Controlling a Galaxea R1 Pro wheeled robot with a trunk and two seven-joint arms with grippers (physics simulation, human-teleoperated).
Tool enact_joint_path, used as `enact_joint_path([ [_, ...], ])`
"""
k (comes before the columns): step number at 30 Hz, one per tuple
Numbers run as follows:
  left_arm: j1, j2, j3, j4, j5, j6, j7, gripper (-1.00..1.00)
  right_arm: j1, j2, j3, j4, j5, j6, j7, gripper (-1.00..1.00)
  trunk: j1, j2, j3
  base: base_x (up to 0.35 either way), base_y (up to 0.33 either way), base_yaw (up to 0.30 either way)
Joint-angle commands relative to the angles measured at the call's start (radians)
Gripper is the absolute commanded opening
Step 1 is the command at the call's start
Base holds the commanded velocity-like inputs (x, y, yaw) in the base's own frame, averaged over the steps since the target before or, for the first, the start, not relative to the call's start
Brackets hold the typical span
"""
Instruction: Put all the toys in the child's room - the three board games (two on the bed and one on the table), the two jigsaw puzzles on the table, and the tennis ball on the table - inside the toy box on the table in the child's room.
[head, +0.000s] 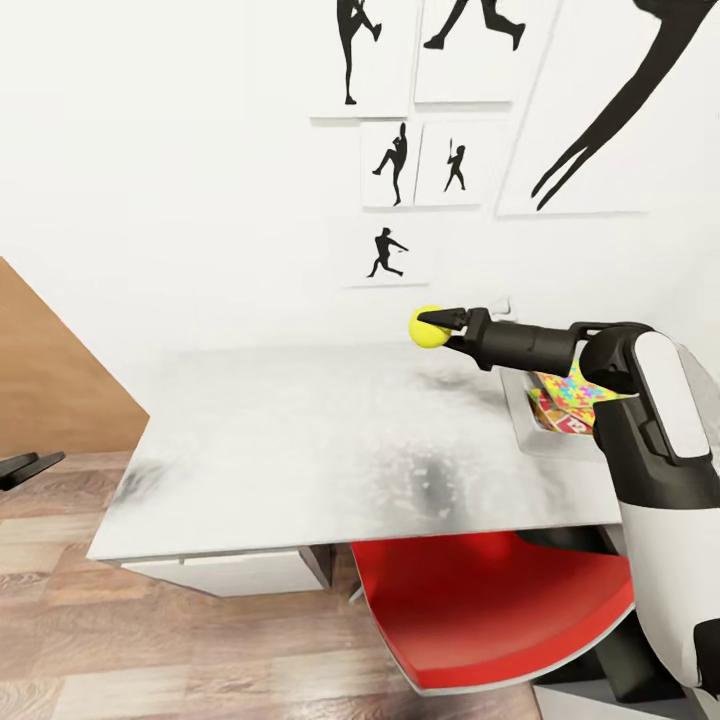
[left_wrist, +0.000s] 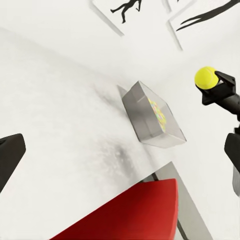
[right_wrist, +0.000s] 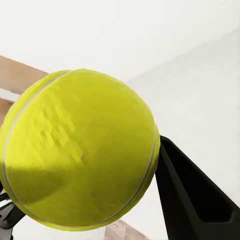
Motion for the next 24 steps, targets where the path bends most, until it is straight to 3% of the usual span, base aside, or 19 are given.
enact_joint_path([
  [1,0.000,0.000,0.000,0.000,-0.001,0.010,-0.004,1.00,0.000,0.000,0.002,-0.001,-0.012,0.000,-0.012,-1.00,0.001,-0.002,0.000,0.000,0.000,-0.062],
  [24,0.000,-0.002,0.001,-0.003,-0.001,0.008,-0.004,1.00,0.002,-0.001,0.009,-0.001,-0.012,0.000,-0.010,-1.00,0.001,-0.002,0.038,0.000,0.000,-0.087],
])
